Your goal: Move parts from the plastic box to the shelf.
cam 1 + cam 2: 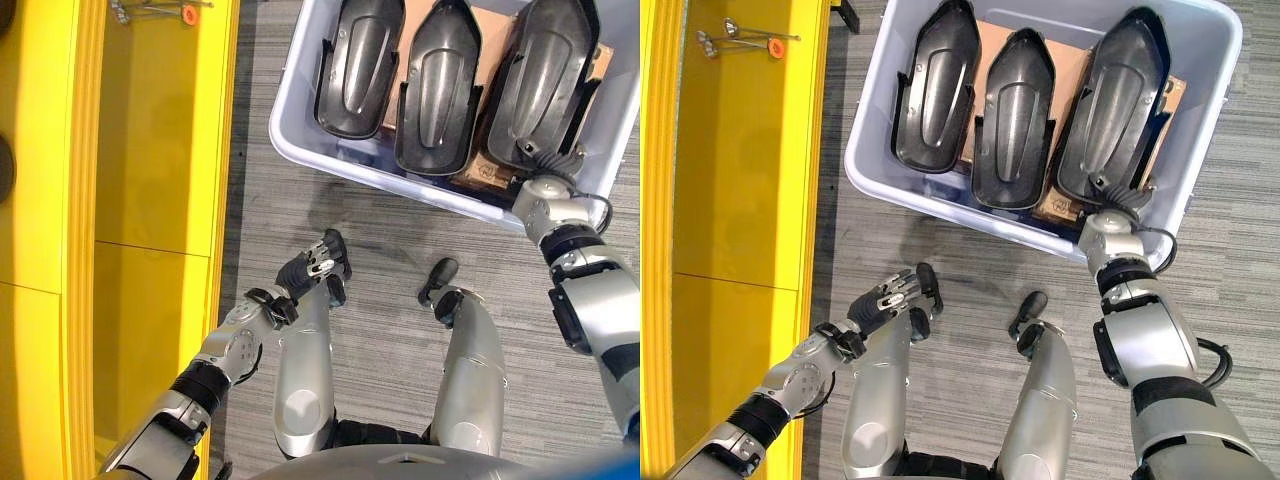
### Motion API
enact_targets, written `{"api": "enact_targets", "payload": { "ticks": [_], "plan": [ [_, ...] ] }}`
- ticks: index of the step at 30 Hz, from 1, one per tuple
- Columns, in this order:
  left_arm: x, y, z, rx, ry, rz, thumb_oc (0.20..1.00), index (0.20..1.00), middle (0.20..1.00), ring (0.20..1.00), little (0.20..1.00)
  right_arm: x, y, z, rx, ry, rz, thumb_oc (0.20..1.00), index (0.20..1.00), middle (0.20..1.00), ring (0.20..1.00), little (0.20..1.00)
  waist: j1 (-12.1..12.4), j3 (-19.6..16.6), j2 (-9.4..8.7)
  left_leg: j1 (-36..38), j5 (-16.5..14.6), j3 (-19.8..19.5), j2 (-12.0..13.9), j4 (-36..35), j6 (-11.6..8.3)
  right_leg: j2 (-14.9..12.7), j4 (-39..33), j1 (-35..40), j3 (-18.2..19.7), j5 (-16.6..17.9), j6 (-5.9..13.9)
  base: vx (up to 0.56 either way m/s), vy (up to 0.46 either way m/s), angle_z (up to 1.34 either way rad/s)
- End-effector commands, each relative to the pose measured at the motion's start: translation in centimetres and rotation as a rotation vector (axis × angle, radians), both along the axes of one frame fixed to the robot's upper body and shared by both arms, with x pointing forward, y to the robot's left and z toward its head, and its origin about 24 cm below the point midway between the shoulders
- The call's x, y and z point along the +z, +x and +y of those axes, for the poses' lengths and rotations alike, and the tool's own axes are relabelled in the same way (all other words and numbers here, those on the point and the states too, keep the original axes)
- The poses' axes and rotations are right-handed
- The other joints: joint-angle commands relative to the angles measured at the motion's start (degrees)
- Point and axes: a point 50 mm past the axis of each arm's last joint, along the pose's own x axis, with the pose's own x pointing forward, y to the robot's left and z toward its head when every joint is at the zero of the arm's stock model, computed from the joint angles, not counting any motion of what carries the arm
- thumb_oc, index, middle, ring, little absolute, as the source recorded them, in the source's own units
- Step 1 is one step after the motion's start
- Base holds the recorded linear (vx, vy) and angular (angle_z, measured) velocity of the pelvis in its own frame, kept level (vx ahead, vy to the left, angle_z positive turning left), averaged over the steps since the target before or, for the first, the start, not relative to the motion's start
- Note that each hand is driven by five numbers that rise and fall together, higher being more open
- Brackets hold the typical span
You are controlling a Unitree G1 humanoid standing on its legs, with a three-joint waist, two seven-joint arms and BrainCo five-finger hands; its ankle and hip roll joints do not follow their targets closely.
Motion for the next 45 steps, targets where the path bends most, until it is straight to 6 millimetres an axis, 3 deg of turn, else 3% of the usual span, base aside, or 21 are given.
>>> {"api": "enact_targets", "payload": {
  "ticks": [1,3,7,14,18,19,20,21,27,36,37,40,41,45],
  "plan": [
    [-0.1,-1.1,-1.8,-0.060,-0.057,-0.010,1.000,1.000,1.000,1.000,1.000,-2.8,-1.3,-1.7,-0.023,0.009,0.127,1.000,1.000,1.000,1.000,1.000,1.47,-2.08,3.02,0.41,-2.72,-3.49,5.23,-0.27,-6.83,-5.13,2.48,-3.14,0.66,1.45,7.04,0.01,-0.008,0.04],
    [-0.1,-1.0,-1.8,-0.061,-0.050,-0.008,1.000,1.000,1.000,1.000,1.000,-3.0,-1.5,-1.9,-0.009,-0.044,0.165,1.000,1.000,1.000,1.000,1.000,1.44,-2.08,2.98,0.20,-2.73,-3.67,5.19,-0.06,-6.91,-5.10,2.62,-3.33,0.69,1.53,7.04,0.00,-0.006,0.02],
    [-0.3,-1.2,-1.7,-0.070,-0.043,-0.015,1.000,1.000,1.000,1.000,1.000,-1.6,-1.6,-2.5,-0.051,-0.342,0.227,1.000,1.000,1.000,1.000,1.000,1.27,-2.08,2.77,-0.31,-2.68,-3.85,5.17,0.06,-6.89,-4.89,2.39,-3.58,0.63,1.83,7.06,0.00,0.000,0.00],
    [0.0,-1.0,-1.7,-0.054,-0.045,-0.029,1.000,1.000,1.000,1.000,1.000,-3.1,-2.3,-2.6,-0.113,-0.306,0.248,1.000,1.000,1.000,1.000,1.000,1.22,-2.08,3.02,-0.87,-2.65,-4.03,5.08,-0.17,-6.77,-4.83,2.19,-4.05,0.76,1.93,7.13,0.00,0.000,0.00],
    [-0.3,-1.0,-1.6,-0.060,-0.045,-0.028,1.000,1.000,1.000,1.000,1.000,-2.3,-2.2,-2.7,-0.149,-0.389,0.234,1.000,1.000,1.000,1.000,1.000,1.34,-2.08,3.22,-1.14,-2.70,-4.20,5.02,-0.02,-6.75,-5.02,2.43,-4.37,0.81,1.96,7.17,0.00,0.000,0.00],
    [-0.3,-1.1,-1.6,-0.064,-0.041,-0.029,1.000,1.000,1.000,1.000,1.000,-2.1,-2.2,-2.8,-0.132,-0.414,0.243,0.947,0.947,0.947,0.947,0.947,1.40,-2.08,3.16,-1.21,-2.71,-4.29,4.96,0.04,-6.77,-5.07,2.40,-4.36,0.71,2.02,7.21,0.00,0.000,0.00],
    [-0.3,-1.1,-1.7,-0.065,-0.040,-0.030,1.000,1.000,1.000,1.000,1.000,-1.9,-2.1,-2.9,-0.129,-0.432,0.253,0.485,0.485,0.485,0.485,0.485,1.44,-2.08,3.17,-1.27,-2.70,-4.30,4.97,0.08,-6.77,-5.11,2.43,-4.38,0.63,2.03,7.21,0.00,0.000,0.00],
    [-0.3,-1.0,-1.7,-0.065,-0.037,-0.031,1.000,1.000,1.000,1.000,1.000,-1.9,-2.2,-3.0,-0.129,-0.444,0.263,0.200,0.200,0.200,0.200,0.200,1.50,-2.08,3.14,-1.37,-2.70,-4.38,5.00,0.14,-6.79,-5.16,2.50,-4.45,0.62,1.99,7.22,0.00,0.000,0.00],
    [-0.1,-0.9,-1.5,-0.056,-0.036,-0.037,1.000,1.000,1.000,1.000,1.000,-2.2,-3.1,-4.8,-0.182,-0.414,0.313,0.200,0.200,0.200,0.200,0.200,1.56,-2.08,3.15,-2.82,-2.73,-4.93,5.13,0.65,-7.02,-5.48,2.79,-5.62,0.52,2.14,7.27,0.00,0.000,0.00],
    [0.2,-0.7,-1.2,-0.035,-0.040,-0.060,1.000,1.000,1.000,1.000,1.000,-3.1,-3.9,-5.9,-0.218,-0.332,0.327,0.200,0.200,0.200,0.200,0.200,1.68,-2.08,3.42,-4.96,-2.96,-5.64,4.95,1.63,-7.25,-5.49,3.42,-7.34,0.67,2.01,7.22,-0.01,-0.006,0.03],
    [0.7,-0.4,-1.1,-0.039,-0.043,-0.088,1.000,1.000,1.000,1.000,1.000,-3.0,-3.9,-6.0,-0.225,-0.308,0.314,0.200,0.200,0.200,0.200,0.200,1.74,-2.08,3.52,-6.69,-1.38,-5.43,5.02,1.07,-6.49,-5.11,2.76,-8.94,0.15,3.41,6.13,-0.09,-0.007,0.02],
    [0.9,-0.4,-1.1,-0.028,-0.048,-0.096,1.000,1.000,1.000,1.000,1.000,-3.8,-4.3,-6.2,-0.231,-0.301,0.342,0.200,0.200,0.200,0.200,0.200,1.71,-2.08,3.61,-7.05,-1.48,-5.48,4.95,1.26,-6.47,-5.03,2.84,-9.24,0.14,3.35,6.07,-0.01,-0.004,0.02],
    [0.6,-0.6,-1.0,-0.023,-0.049,-0.085,1.000,1.000,1.000,1.000,1.000,-4.3,-4.6,-6.3,-0.232,-0.296,0.357,0.200,0.200,0.200,0.200,0.200,1.58,-2.08,3.59,-5.89,-3.03,-5.90,4.81,1.97,-7.28,-5.16,3.55,-8.19,0.80,2.04,7.05,0.05,-0.002,0.06],
    [0.7,-0.5,-0.8,-0.004,-0.059,-0.101,1.000,1.000,1.000,1.000,1.000,-5.4,-5.4,-6.7,-0.275,-0.297,0.332,0.200,0.200,0.200,0.200,0.200,1.42,-2.08,3.66,-7.21,-1.61,-5.64,5.00,1.55,-6.40,-4.92,3.30,-9.60,0.38,3.20,5.91,-0.05,-0.010,0.03]
  ]
}}
